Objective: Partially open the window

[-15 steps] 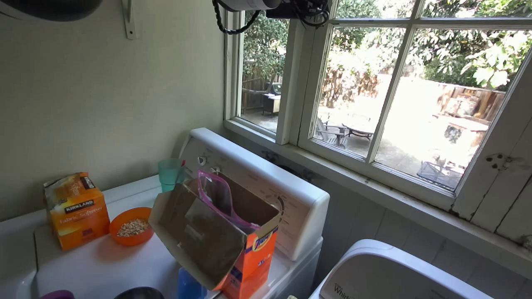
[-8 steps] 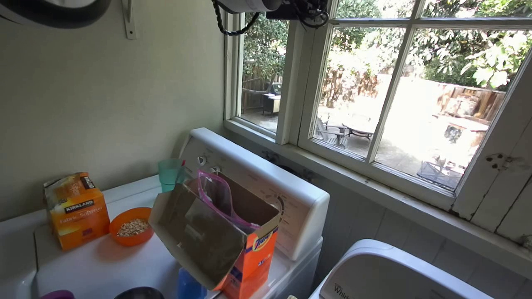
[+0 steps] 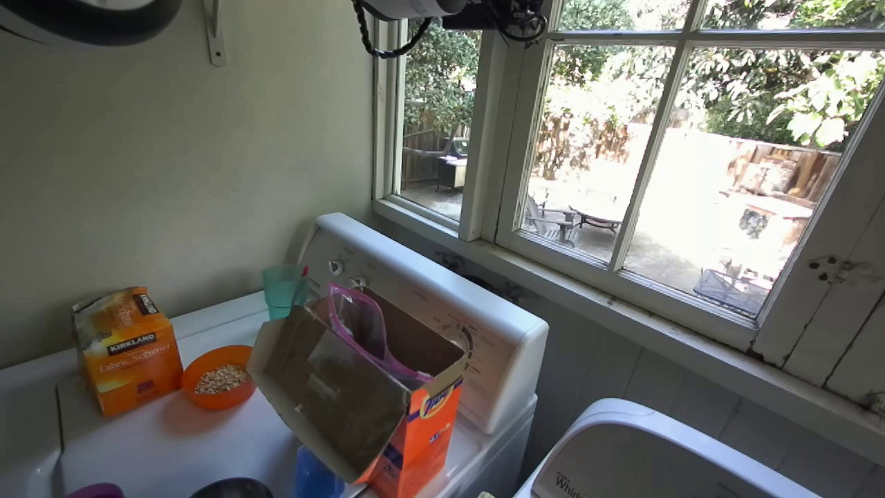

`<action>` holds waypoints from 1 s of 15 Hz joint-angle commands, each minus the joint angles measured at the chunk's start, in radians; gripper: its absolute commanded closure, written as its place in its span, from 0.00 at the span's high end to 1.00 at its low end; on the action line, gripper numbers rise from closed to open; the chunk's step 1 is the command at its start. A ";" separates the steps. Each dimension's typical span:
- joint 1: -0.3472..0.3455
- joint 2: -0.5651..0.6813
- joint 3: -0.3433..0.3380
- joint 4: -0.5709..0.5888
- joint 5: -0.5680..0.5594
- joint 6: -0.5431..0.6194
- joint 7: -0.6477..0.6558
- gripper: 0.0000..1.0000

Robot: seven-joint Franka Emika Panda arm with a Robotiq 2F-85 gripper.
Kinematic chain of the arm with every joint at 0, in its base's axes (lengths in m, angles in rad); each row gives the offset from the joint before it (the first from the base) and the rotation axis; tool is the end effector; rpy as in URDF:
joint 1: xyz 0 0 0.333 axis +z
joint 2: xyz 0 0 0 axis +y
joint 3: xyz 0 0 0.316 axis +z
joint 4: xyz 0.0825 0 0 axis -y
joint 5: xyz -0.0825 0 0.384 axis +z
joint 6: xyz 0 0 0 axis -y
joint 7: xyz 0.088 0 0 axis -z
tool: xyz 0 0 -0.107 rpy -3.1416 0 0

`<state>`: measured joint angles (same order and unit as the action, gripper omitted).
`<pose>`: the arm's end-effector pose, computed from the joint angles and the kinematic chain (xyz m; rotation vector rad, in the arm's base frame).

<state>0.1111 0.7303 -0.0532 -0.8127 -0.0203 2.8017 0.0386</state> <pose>0.7796 0.0683 0.6577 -2.5213 -0.0920 -1.8392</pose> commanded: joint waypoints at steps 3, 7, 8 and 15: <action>0.015 0.005 -0.035 0.016 -0.019 -0.035 0.016 0.25; 0.018 0.008 -0.040 0.018 -0.014 -0.038 0.012 0.24; 0.018 0.009 -0.039 0.019 -0.014 -0.038 0.011 0.23; 0.024 0.011 -0.042 0.019 -0.016 -0.039 0.007 0.21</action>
<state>0.1258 0.7303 -0.0794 -0.8127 -0.0223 2.7895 0.0379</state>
